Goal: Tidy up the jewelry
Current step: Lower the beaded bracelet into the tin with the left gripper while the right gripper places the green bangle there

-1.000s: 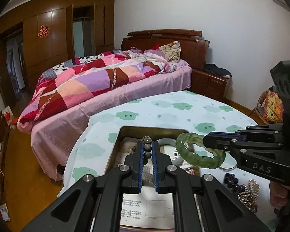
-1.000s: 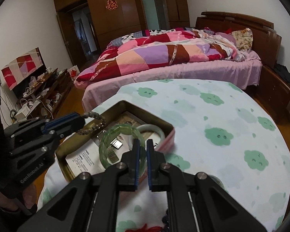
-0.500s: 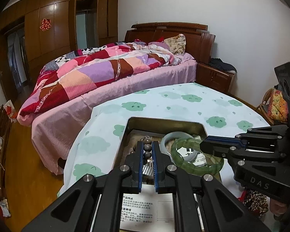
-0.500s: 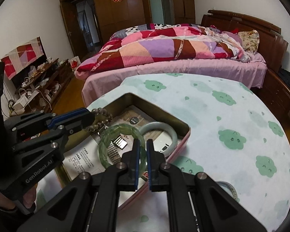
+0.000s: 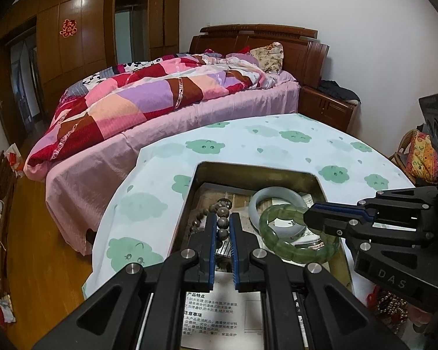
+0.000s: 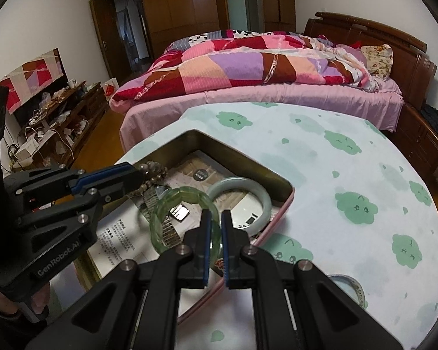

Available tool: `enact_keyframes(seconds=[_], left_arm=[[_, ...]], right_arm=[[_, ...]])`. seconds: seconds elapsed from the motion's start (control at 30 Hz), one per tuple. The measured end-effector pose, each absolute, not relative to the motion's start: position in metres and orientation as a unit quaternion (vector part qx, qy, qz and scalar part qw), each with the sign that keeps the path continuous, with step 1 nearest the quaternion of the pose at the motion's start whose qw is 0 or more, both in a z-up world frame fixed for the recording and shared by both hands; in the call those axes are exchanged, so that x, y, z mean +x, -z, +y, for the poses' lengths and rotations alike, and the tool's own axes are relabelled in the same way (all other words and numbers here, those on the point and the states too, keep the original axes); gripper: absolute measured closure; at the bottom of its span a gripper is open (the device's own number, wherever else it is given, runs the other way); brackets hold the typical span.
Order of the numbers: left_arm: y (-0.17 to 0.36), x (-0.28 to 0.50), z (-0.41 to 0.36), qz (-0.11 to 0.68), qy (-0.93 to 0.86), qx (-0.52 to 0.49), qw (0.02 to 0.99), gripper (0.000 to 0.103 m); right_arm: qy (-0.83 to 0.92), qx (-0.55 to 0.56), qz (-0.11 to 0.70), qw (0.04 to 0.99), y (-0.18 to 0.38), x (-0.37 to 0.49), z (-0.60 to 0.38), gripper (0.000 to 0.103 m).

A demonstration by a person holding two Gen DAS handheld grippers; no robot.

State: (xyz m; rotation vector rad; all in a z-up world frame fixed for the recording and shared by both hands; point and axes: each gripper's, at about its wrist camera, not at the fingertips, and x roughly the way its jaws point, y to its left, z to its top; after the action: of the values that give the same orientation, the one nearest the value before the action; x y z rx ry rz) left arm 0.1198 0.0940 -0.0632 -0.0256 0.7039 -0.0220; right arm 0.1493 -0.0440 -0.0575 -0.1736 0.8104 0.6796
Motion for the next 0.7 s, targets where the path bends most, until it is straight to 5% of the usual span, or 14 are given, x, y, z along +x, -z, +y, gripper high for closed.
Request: enact_keyframes(seconds=[0.7], left_arm=[[0.075,0.124,0.094,0.363,0.012,-0.006,0.932,0.095]], right_arm=[[-0.312,-0.094,0.396,0.858,0.071,0.151,-0.043,0.094]])
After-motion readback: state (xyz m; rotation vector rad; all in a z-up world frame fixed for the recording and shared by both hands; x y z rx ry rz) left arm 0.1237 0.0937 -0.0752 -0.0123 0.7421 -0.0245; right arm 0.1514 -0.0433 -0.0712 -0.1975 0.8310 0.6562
